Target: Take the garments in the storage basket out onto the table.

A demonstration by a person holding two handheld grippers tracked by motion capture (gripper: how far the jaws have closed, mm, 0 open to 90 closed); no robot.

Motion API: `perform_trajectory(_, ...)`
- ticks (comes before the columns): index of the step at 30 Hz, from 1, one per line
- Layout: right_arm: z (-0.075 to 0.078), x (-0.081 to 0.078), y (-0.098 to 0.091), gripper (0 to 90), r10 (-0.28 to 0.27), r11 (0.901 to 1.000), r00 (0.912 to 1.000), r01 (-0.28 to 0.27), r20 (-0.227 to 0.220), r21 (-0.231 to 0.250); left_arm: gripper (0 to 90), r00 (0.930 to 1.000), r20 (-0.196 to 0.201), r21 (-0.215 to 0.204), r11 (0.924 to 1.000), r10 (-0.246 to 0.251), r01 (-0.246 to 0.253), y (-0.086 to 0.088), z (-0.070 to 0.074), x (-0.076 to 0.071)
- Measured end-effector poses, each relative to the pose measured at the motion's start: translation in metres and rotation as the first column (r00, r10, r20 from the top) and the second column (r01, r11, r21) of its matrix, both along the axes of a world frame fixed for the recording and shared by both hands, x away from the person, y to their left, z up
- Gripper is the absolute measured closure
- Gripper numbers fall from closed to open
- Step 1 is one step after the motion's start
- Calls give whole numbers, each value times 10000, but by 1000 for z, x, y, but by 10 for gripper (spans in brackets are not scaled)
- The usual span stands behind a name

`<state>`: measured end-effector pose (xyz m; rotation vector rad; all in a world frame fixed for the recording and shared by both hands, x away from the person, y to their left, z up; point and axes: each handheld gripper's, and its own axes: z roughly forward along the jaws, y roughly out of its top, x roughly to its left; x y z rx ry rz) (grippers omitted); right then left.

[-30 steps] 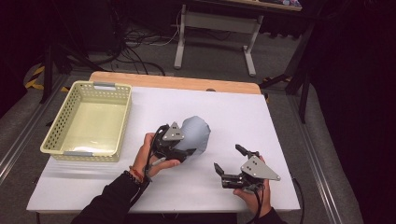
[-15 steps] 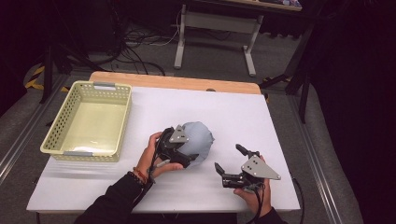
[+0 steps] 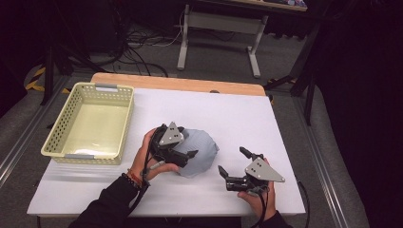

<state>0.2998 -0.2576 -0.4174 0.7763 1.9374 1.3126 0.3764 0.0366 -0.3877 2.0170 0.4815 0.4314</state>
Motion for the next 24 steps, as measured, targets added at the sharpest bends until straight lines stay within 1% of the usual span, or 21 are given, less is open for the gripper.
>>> perform_trajectory(4, -1, 0, 0, 129, 99, 9999, 9999, -100, -80, -67, 133, 9995, 312, 30, 10000, 53, -54, 11, 5, -7)
perform_trajectory(6, -1, 0, -1, 167, 620, 9981, 9975, -618, -335, 66, 137, 9993, 374, 49, 10000, 82, -84, 18, 6, -11)
perform_trajectory(8, -2, 1, 1, 198, 750, 9971, 9958, -755, -525, -74, 141, 9993, 354, 48, 9999, 90, -92, 25, 4, -15)
perform_trajectory(9, -3, 2, 2, 220, 895, 9959, 9937, -904, -671, -95, 148, 9993, 354, 48, 9999, 90, -92, 25, 4, -15)
perform_trajectory(10, -5, 4, 5, 245, 1083, 9938, 9907, -1099, -819, -155, 148, 9996, 287, 210, 9998, 62, -68, 30, 1, -18)
perform_trajectory(11, -5, 4, 6, 254, 1138, 9931, 9897, -1159, -869, -188, 148, 9997, 226, 281, 9996, 18, -24, 32, -2, -21)
perform_trajectory(13, -6, 9, 10, 270, 1245, 9910, 9873, -1287, -991, -368, 148, 9999, 115, 536, 9985, -73, 66, 34, -8, -26)
perform_trajectory(14, -6, 10, 11, 275, 1289, 9903, 9859, -1335, -1072, -374, 148, 9999, 47, 681, 9976, -122, 119, 35, -13, -28)
perform_trajectory(16, -7, 17, 14, 278, 1382, 9886, 9824, -1445, -1258, -431, 149, 9998, -81, 987, 9949, -187, 194, 37, -22, -33)
perform_trajectory(18, -8, 23, 17, 303, 1527, 9854, 9766, -1621, -1514, -523, 150, 9995, -232, 1325, 9909, -213, 241, 37, -30, -35)
perform_trajectory(19, -8, 26, 19, 306, 1596, 9838, 9733, -1706, -1648, -547, 153, 9995, -232, 1325, 9909, -213, 241, 37, -30, -35)
perform_trajectory(20, -9, 29, 20, 322, 1693, 9817, 9689, -1819, -1804, -558, 159, 9993, -320, 1595, 9869, -190, 239, 37, -39, -35)
perform_trajectory(21, -9, 32, 22, 327, 1805, 9788, 9640, -1957, -1954, -611, 171, 9991, -380, 1715, 9849, -164, 226, 38, -41, -34)
perform_trajectory(22, -10, 33, 24, 327, 1791, 9779, 9633, -1965, -1998, -709, 181, 9990, -421, 1796, 9834, -172, 245, 38, -45, -32)
perform_trajectory(23, -11, 36, 27, 332, 1742, 9774, 9630, -1945, -2056, -827, 189, 9985, -537, 1790, 9836, -141, 235, 38, -48, -31)
perform_trajectory(24, -13, 39, 29, 340, 1744, 9760, 9611, -1976, -2143, -915, 219, 9979, -622, 1808, 9830, -193, 303, 38, -50, -29)
